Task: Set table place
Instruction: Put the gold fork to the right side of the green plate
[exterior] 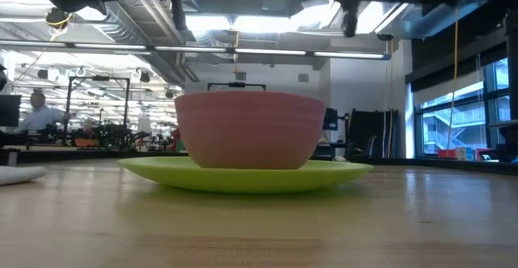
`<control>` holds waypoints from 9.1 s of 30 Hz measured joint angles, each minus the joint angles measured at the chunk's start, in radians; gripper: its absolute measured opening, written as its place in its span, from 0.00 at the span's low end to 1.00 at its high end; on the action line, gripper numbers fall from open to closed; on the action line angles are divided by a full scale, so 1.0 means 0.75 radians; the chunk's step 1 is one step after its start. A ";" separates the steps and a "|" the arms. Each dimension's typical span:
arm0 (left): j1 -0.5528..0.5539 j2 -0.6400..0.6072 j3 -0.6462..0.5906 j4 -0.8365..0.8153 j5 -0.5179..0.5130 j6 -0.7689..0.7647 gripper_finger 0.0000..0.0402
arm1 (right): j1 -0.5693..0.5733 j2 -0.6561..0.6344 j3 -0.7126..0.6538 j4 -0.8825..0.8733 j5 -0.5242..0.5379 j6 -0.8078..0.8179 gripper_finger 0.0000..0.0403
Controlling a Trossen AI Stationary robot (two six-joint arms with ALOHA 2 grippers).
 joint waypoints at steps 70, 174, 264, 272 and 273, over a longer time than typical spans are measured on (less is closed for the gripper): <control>-0.104 0.277 0.001 0.826 0.068 0.116 0.02 | 0.107 1.085 1.170 0.125 -0.651 0.016 0.26; -0.132 0.168 -0.001 0.817 -0.012 0.145 0.33 | 0.912 0.115 -0.510 -0.197 0.638 1.313 0.06; -0.131 0.168 0.001 0.817 0.037 0.107 0.33 | 0.889 0.657 -0.387 0.014 0.385 1.371 0.16; -0.131 0.168 0.001 0.817 0.037 0.099 0.33 | 0.889 0.656 -0.390 0.042 0.383 1.373 0.17; -0.131 0.168 0.001 0.817 0.037 0.096 0.33 | 0.889 0.659 -0.390 0.064 0.383 1.370 0.17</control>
